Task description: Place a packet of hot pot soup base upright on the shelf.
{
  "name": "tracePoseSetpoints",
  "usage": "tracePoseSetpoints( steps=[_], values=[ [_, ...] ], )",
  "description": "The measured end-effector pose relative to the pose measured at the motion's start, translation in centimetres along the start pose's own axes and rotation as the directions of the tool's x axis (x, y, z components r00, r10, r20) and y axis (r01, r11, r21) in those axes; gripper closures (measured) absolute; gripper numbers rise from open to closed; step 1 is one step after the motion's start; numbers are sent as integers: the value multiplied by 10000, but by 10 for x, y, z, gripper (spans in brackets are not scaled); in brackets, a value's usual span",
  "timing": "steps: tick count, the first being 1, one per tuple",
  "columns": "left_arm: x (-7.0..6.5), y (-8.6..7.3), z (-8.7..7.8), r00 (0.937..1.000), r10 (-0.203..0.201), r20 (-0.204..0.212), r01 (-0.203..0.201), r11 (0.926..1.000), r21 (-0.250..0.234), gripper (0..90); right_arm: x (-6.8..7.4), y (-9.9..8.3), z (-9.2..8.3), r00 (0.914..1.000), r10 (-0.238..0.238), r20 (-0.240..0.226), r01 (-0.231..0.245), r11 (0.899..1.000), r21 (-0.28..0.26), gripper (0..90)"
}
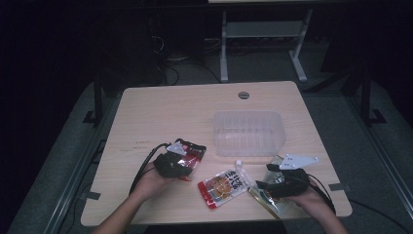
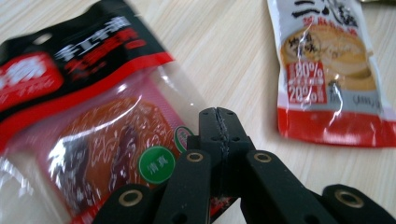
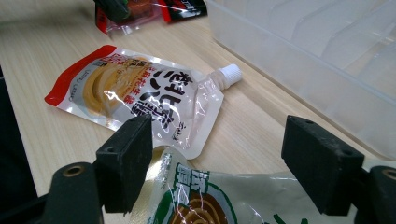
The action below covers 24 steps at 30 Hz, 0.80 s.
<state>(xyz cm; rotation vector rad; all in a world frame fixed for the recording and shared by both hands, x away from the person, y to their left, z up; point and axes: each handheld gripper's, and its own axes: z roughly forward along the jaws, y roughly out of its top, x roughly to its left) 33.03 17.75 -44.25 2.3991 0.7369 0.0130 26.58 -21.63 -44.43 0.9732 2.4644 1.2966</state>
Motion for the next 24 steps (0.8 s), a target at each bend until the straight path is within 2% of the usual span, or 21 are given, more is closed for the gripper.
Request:
tracePoseSetpoints(
  steps=[1, 6, 7, 9, 10, 13, 17, 18, 19, 20, 22, 24],
  values=[
    [1, -4, -3, 9998, -209, -20, 209, 9998, -42, 897, 0, 0, 0, 10000, -6, 3, 6, 10000, 0, 244],
    [7, -14, -13, 9997, -216, -148, 217, 9998, 55, 897, 0, 0, 1, 10000, 7, 2, -7, 10000, 19, 244],
    [7, -17, -15, 9991, -397, -154, 396, 9992, -41, 897, 0, 0, 1, 10000, 2, 2, -2, 10000, 20, 244],
    [9, -18, -17, 9993, -306, -195, 307, 9995, 37, 897, 0, 0, 1, 10000, 8, -4, -8, 10000, 19, 244],
    [11, -22, -20, 9986, -459, -245, 458, 9989, -50, 897, 0, 0, 1, 10000, 10, -6, -10, 10000, 30, 244],
    [13, -26, -22, 9981, -548, -291, 545, 9985, -111, 897, 0, 0, 1, 10000, -7, -1, 7, 10000, 35, 244],
    [18, -32, -28, 9970, -543, -544, 542, 9985, -32, 897, 1, 0, 1, 10000, 29, -2, -29, 10000, 46, 244],
    [20, -34, -31, 9960, -712, -544, 705, 9974, -140, 897, 1, 0, 2, 10000, 31, -1, -31, 10000, 45, 244],
    [20, -34, -31, 9960, -712, -544, 705, 9974, -140, 897, 1, 0, 2, 10000, 35, -3, -35, 10000, 52, 244],
    [21, -32, -34, 9955, -764, -561, 745, 9966, -365, 897, 1, 0, 2, 10000, 31, -4, -31, 10000, 47, 244],
    [22, -31, -37, 9960, -683, -571, 663, 9972, -359, 897, 1, 0, 2, 10000, -13, 8, 13, 10000, 25, 244],
    [24, -20, -42, 9944, -824, -660, 766, 9933, -862, 897, 1, 0, 3, 10000, -1, 11, 0, 10000, 40, 244]
  ],
)
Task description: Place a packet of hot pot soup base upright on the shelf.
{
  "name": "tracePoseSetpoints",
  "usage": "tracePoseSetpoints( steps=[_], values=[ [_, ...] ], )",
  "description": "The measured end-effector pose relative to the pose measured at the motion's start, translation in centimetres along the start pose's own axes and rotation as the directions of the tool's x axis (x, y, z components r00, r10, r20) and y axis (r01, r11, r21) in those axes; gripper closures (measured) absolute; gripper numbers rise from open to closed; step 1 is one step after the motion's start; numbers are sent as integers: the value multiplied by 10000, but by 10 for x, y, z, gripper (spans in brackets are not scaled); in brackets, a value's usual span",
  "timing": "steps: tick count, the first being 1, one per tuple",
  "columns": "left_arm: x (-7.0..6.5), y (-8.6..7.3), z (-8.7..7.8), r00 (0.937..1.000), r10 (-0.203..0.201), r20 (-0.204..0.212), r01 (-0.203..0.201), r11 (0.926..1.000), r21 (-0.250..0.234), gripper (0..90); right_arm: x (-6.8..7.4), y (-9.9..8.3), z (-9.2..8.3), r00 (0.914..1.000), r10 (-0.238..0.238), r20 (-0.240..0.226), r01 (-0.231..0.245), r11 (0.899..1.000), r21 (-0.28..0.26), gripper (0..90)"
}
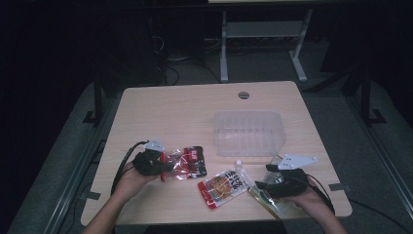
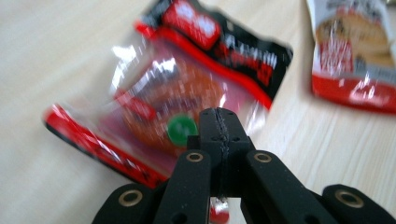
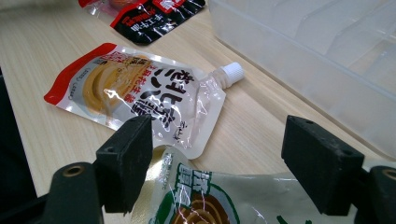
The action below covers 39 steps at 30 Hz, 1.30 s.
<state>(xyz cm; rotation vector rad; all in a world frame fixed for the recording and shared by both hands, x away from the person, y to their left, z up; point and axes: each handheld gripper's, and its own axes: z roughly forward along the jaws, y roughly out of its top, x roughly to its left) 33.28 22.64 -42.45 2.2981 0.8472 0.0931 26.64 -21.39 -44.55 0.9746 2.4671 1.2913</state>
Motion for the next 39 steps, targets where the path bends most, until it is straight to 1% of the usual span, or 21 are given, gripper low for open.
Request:
tracePoseSetpoints(
  steps=[5, 7, 8, 9, 11, 14, 15, 16, 17, 18, 19, 20, 21, 22, 26, 27, 28, 30, 32, 34, 39],
  values=[
    [11, 17, 0, 9995, 19, -312, -28, 9996, -289, 897, 0, 0, 0, 10000, -81, -22, 81, 10000, 48, 244],
    [19, 24, 4, 9993, -186, -331, 170, 9988, -470, 897, 0, 0, 0, 10000, -75, -27, 75, 10000, 48, 244],
    [28, 29, 13, 9982, -428, -422, 405, 9978, -533, 898, 0, 0, 0, 10000, -79, -30, 79, 10000, 36, 244],
    [28, 29, 13, 9982, -428, -422, 405, 9978, -533, 897, 0, 0, 0, 10000, -79, -30, 79, 10000, 36, 244],
    [35, 31, 27, 9966, -689, -441, 670, 9968, -425, 898, 0, 0, 0, 10000, -2, -35, 2, 10000, 8, 244],
    [38, 29, 36, 9971, -645, -408, 644, 9979, -41, 897, -1, 0, -1, 10000, -11, -47, 11, 10000, 18, 244],
    [39, 28, 37, 9980, -459, -432, 465, 9988, 129, 898, -1, -1, -2, 10000, 5, -35, -5, 10000, 1, 244],
    [39, 27, 39, 9976, -578, -371, 584, 9982, 148, 898, -1, -1, -2, 10000, 8, -35, -8, 10000, 2, 244],
    [39, 27, 39, 9982, -427, -410, 437, 9987, 247, 898, -2, -1, -3, 10000, 14, -21, -14, 10000, 1, 244],
    [37, 27, 40, 9979, -519, -386, 526, 9985, 180, 898, -2, -1, -3, 10000, 11, -19, -11, 10000, 4, 244],
    [38, 27, 39, 9988, -324, -367, 338, 9987, 381, 898, -3, -1, -3, 10000, 27, -22, -27, 10000, 12, 245],
    [35, 26, 40, 9982, -460, -379, 471, 9985, 276, 898, -3, -1, -3, 10000, 26, -24, -26, 10000, 1, 244],
    [35, 25, 39, 9991, -231, -365, 246, 9988, 428, 898, -2, -1, -3, 10000, 4, -17, -4, 10000, -14, 244],
    [34, 24, 39, 9988, -372, -320, 382, 9988, 310, 898, -2, -1, -3, 10000, 0, -26, 0, 10000, -23, 244],
    [31, 18, 34, 9997, -155, -171, 163, 9987, 493, 898, 0, -1, -2, 10000, -54, -35, 53, 10000, -37, 244],
    [30, 17, 34, 9994, -322, -111, 326, 9987, 400, 898, 0, -1, -2, 10000, -60, -38, 60, 10000, -36, 245],
    [29, 15, 32, 9995, -230, -195, 238, 9989, 401, 898, 0, -1, -2, 10000, -53, -47, 53, 10000, -32, 245],
    [30, 14, 26, 9996, -140, -260, 153, 9987, 480, 897, 0, 0, -1, 9999, -92, -67, 92, 10000, -14, 244],
    [27, 13, 16, 9992, -285, -278, 287, 9996, 70, 897, 0, 0, -1, 9999, -89, -73, 89, 10000, -17, 244],
    [23, 9, 4, 9992, -161, -369, 163, 9999, 27, 897, 1, 0, -1, 9999, -76, -88, 76, 10000, -8, 244],
    [15, -11, -13, 9985, -166, -525, 166, 9999, -16, 897, 1, 0, 1, 9999, -87, -116, 87, 10000, 45, 244]
  ],
)
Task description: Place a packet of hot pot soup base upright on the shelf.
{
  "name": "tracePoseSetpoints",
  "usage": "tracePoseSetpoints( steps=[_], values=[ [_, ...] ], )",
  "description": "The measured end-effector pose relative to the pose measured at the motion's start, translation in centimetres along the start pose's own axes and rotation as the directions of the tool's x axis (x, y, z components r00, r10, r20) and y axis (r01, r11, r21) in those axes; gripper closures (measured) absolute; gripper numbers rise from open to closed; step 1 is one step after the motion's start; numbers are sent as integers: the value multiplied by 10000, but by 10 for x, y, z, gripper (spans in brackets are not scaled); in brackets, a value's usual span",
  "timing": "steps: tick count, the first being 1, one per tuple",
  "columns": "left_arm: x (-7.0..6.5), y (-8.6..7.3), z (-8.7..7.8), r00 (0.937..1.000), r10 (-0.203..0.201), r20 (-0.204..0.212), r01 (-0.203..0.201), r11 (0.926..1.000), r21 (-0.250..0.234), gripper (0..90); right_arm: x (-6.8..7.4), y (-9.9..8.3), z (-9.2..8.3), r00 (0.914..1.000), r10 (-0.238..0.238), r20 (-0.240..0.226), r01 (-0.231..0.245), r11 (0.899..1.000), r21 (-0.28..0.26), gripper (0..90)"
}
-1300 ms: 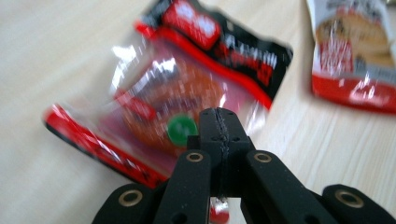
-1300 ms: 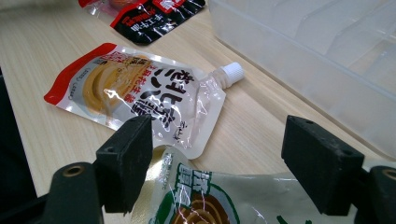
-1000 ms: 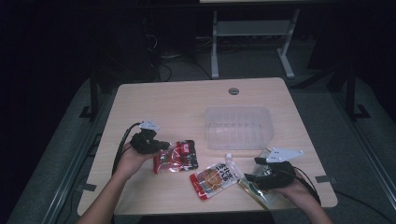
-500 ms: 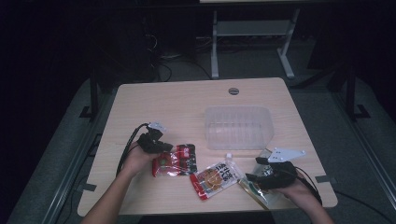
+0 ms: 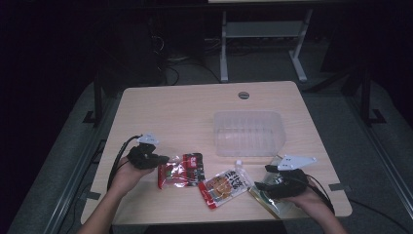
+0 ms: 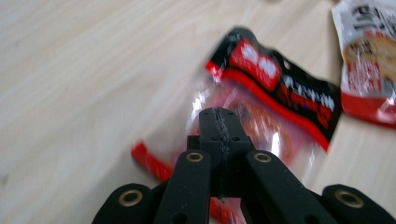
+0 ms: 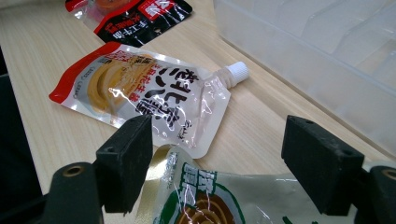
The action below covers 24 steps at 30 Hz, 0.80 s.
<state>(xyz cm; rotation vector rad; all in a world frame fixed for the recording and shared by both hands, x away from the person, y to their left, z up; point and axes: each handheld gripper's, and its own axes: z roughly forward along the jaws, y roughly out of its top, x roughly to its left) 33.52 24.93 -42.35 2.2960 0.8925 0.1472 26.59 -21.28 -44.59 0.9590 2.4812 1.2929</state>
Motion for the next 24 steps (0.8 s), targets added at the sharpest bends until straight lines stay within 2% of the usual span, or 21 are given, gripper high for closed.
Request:
tracePoseSetpoints(
  steps=[3, 6, 13, 24],
  values=[
    [1, -13, -6, 9997, -228, -57, 228, 9997, -46, 897, 2, 1, 1, 10000, -63, -33, 63, 10000, 49, 244],
    [2, -16, -4, 9994, -357, -48, 357, 9994, -40, 898, 3, 2, 1, 9999, -125, -50, 125, 9999, 35, 244],
    [3, -14, 13, 9992, 61, -398, -32, 9973, 736, 897, 2, 1, 2, 10000, -58, -60, 59, 9999, 85, 244],
    [7, -19, 9, 9987, 8, -514, 34, 9967, 816, 898, 0, 1, 2, 10000, -46, -38, 47, 9999, 118, 244]
  ],
)
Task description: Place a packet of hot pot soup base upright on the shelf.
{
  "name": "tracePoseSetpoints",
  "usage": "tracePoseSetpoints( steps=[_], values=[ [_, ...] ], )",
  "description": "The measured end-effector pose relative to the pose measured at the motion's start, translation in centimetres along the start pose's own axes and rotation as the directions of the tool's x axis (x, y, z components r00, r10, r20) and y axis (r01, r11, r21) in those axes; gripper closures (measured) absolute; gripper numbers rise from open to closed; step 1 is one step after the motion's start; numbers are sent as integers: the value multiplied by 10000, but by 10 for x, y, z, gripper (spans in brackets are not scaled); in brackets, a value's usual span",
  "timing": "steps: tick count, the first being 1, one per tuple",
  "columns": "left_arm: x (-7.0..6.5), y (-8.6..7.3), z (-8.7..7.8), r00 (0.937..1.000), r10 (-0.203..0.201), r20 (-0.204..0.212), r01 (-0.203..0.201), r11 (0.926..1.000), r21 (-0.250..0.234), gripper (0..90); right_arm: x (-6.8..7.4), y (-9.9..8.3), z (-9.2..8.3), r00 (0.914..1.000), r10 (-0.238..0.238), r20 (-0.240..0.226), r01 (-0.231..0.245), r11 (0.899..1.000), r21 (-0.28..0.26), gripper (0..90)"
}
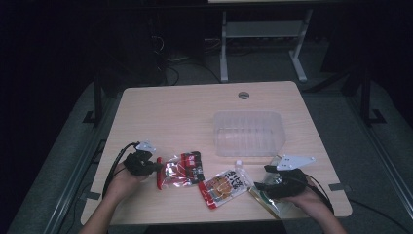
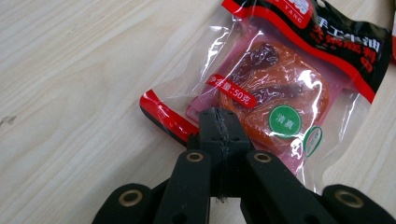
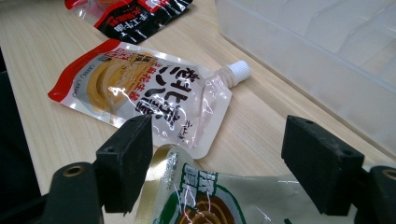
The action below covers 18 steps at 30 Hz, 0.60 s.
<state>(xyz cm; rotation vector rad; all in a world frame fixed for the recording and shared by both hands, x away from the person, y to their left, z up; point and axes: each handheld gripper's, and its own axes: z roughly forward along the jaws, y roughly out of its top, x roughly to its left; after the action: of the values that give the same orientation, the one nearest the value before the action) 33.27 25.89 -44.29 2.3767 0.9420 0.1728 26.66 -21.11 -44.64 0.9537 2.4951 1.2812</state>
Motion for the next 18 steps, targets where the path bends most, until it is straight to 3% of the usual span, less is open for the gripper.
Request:
tracePoseSetpoints(
  steps=[11, 18],
  values=[
    [3, -2, 1, 10000, -10, -98, 12, 9998, 183, 898, 3, 4, 2, 10000, 85, -48, -85, 10000, 35, 241],
    [4, -5, 4, 9999, -87, -114, 89, 9997, 245, 899, 12, 22, 8, 9987, 183, -480, -172, 9996, 219, 244]
  ],
)
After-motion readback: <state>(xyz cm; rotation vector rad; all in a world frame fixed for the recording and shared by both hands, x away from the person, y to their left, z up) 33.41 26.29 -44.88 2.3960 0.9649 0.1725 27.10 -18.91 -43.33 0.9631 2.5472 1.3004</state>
